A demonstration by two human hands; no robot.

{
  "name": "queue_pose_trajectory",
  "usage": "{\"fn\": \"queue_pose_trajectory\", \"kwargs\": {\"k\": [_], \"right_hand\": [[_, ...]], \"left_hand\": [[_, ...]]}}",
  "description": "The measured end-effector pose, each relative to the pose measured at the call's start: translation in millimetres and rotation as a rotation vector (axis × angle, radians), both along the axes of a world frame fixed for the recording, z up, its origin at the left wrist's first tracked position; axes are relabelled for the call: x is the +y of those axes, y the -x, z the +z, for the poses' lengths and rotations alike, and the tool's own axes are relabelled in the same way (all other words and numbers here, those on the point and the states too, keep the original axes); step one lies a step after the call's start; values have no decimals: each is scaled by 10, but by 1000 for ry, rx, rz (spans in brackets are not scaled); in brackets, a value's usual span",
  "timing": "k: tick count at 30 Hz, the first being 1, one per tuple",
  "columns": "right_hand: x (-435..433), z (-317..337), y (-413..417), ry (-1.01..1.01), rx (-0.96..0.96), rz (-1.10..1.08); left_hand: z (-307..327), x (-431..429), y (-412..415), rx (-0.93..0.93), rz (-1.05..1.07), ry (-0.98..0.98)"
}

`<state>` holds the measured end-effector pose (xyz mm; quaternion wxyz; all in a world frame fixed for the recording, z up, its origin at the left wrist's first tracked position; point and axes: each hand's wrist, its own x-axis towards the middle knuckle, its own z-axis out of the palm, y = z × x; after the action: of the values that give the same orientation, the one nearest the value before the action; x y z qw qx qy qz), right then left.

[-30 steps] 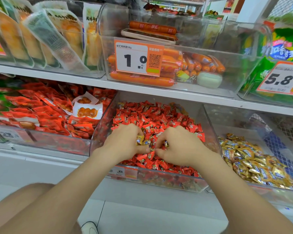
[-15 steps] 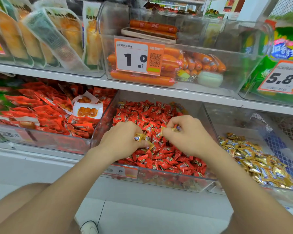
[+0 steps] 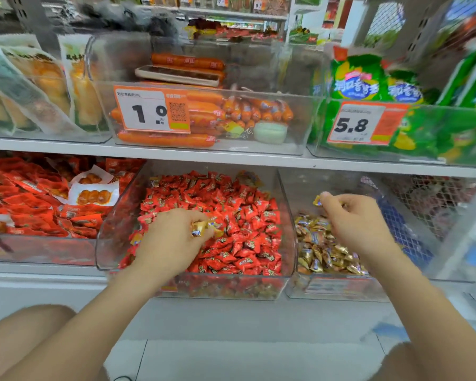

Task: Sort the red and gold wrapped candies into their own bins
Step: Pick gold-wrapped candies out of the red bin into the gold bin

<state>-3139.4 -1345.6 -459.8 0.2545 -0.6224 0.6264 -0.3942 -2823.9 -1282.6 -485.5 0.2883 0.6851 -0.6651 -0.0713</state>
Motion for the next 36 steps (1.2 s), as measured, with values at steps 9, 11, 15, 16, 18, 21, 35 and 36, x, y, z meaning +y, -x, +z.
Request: {"fn": "queue_pose_trajectory", "kwargs": {"k": [9, 11, 15, 16, 18, 21, 35, 36], "right_hand": [[-47, -317, 604, -28, 400, 61], [-115, -366, 680, -34, 378, 132], [-121, -381, 873, -82, 223, 213], [-104, -371, 922, -68, 214, 190], [-54, -349, 1030, -37, 216, 88], [43, -300, 1135, -38, 146, -49], [426, 90, -458, 208, 247, 392], [413, 62, -617, 222, 285, 436]], "left_hand": [[256, -39, 712, -12, -129, 173], [399, -62, 1102, 149, -260, 143], [453, -298, 1875, 132, -365, 97], [414, -397, 2024, 84, -330, 74], [278, -630, 2265, 26, -290, -42], [121, -851, 2430, 18, -472, -399], [169, -106, 627, -191, 23, 97], [132, -120, 451, -223, 130, 0]]}}
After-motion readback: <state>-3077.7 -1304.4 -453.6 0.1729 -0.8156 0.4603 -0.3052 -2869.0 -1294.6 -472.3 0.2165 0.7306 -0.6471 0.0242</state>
